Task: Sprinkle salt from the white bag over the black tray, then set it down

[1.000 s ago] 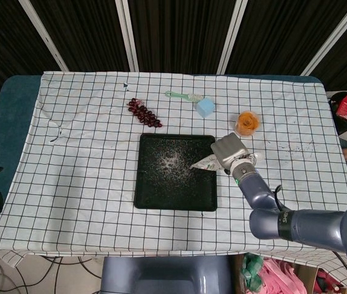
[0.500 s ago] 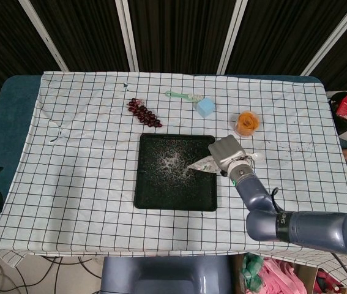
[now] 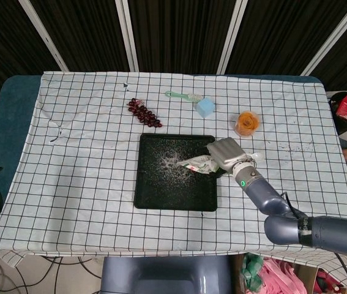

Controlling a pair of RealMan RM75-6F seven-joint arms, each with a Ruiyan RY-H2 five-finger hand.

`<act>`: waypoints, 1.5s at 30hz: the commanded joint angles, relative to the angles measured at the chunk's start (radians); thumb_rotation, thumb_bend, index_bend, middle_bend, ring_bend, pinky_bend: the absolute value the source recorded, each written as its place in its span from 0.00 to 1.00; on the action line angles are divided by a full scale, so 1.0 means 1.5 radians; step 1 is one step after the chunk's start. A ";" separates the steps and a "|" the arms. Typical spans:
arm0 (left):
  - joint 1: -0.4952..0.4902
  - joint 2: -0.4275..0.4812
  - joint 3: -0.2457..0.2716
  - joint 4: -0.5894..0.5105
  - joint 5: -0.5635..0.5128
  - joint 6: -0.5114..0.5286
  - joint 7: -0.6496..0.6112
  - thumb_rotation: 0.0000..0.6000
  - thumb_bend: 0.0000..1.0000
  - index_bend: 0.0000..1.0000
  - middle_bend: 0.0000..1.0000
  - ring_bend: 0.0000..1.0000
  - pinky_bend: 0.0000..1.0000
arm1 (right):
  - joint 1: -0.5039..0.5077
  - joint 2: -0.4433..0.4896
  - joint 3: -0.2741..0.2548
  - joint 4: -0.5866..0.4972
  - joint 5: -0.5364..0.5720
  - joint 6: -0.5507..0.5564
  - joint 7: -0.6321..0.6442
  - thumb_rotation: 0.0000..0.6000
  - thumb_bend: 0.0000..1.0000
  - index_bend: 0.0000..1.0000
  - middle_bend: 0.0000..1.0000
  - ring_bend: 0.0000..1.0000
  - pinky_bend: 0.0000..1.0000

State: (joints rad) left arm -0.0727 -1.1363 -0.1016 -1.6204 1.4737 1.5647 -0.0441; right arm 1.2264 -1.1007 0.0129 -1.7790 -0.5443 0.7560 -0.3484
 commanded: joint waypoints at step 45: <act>-0.001 -0.005 0.000 0.005 0.002 0.002 0.011 1.00 0.61 0.21 0.06 0.00 0.00 | -0.404 -0.208 0.085 0.284 -0.447 0.176 0.542 1.00 0.49 0.55 0.41 0.51 0.60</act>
State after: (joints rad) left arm -0.0739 -1.1441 -0.1022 -1.6130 1.4763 1.5672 -0.0277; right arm 0.6311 -1.3974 0.1368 -1.3663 -1.2100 1.0086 0.4594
